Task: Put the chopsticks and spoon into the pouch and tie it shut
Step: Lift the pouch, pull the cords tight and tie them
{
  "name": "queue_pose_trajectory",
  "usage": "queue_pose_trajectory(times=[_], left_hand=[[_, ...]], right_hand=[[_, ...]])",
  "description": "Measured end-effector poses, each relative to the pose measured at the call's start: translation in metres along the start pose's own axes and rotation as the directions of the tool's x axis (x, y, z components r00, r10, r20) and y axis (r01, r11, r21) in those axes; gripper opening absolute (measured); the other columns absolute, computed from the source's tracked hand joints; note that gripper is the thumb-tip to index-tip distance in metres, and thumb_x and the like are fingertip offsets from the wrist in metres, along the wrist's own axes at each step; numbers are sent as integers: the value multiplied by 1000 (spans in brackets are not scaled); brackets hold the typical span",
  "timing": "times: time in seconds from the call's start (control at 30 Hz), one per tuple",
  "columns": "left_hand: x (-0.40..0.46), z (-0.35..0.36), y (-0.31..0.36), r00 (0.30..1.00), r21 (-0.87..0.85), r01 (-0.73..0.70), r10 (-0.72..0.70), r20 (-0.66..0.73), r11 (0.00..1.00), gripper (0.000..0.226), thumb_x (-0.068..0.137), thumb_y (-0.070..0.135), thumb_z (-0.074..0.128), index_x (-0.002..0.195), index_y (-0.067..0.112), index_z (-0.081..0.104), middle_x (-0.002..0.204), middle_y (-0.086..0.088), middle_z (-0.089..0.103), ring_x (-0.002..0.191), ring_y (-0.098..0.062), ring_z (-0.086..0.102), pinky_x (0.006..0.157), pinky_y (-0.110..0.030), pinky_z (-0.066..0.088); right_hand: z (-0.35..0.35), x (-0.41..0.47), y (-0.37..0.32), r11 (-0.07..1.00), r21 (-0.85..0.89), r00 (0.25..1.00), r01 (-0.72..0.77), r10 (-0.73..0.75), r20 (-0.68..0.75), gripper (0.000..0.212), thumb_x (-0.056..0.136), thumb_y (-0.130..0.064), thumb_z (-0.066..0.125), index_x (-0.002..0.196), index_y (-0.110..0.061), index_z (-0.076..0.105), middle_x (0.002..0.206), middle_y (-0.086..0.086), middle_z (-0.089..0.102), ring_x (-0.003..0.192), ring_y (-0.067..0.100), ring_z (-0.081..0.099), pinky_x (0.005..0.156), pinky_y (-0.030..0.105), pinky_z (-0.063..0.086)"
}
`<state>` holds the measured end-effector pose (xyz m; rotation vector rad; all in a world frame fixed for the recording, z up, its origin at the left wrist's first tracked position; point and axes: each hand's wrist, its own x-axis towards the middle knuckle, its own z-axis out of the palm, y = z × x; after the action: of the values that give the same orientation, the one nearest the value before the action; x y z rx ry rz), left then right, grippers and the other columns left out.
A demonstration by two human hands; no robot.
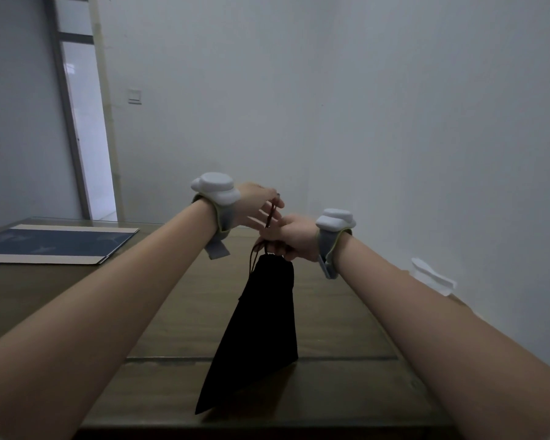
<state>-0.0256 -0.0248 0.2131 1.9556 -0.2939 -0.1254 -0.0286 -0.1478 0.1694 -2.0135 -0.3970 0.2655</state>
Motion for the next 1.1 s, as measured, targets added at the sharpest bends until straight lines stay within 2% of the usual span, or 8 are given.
queue_pose_trajectory(times=[0.13,0.23,0.33,0.57,0.73,0.9,1.0,1.1], left_hand=[[-8,-9,-11,995,22,56,-58,85,998,29,94,38,42,107,16,55,87,-7,59,72,-21,58,78,-32,50],[-14,-12,-28,991,53,25,-31,130,998,18,87,24,60,103,16,55,83,-6,62,72,-20,61,76,-31,51],[-15,-11,-40,992,193,20,-43,115,981,34,80,6,67,112,7,57,84,-10,64,69,-19,63,72,-29,56],[-12,-17,-42,999,194,-30,33,-14,981,10,76,7,71,84,3,69,50,-2,68,46,-8,63,63,-25,59],[-19,-24,-37,991,312,4,-45,127,950,7,76,1,69,81,-3,71,59,-6,72,50,-13,66,60,-25,60],[-18,-14,-48,981,439,20,-102,164,898,12,78,-3,65,69,5,66,43,3,66,38,-7,61,48,-20,56],[-17,-11,-51,980,532,-5,-101,170,847,13,77,1,65,67,9,66,43,7,66,38,-4,60,49,-18,54],[-18,-10,-51,988,618,-49,-52,144,785,7,76,10,66,73,10,72,48,8,66,40,-1,57,51,-15,50]], right_hand=[[2,5,-2,993,86,990,-84,93,-107,37,97,-20,42,66,-9,59,55,2,47,39,8,36,40,18,23],[4,8,-2,987,105,979,-119,135,-154,33,95,-16,42,64,-11,53,53,2,48,29,4,36,37,15,24],[3,8,-4,986,124,978,-113,133,-162,35,97,-14,39,66,-9,55,37,-4,48,25,3,36,40,18,25],[0,3,-10,979,91,979,-184,191,-71,41,101,-18,25,70,-10,51,61,3,43,50,10,33,47,19,27],[-4,3,-3,946,247,967,-211,238,-86,36,102,-17,29,75,-9,53,59,6,62,58,8,51,49,13,46],[0,4,-3,883,402,964,-243,267,-5,34,101,-15,33,76,-7,53,48,1,66,56,4,51,45,9,44],[4,3,-4,863,445,964,-241,266,5,35,101,-11,31,74,-4,51,67,7,52,60,7,47,42,9,45],[6,3,-7,881,432,978,-191,209,7,33,100,-4,31,72,-1,47,68,10,42,60,13,42,53,18,46]])
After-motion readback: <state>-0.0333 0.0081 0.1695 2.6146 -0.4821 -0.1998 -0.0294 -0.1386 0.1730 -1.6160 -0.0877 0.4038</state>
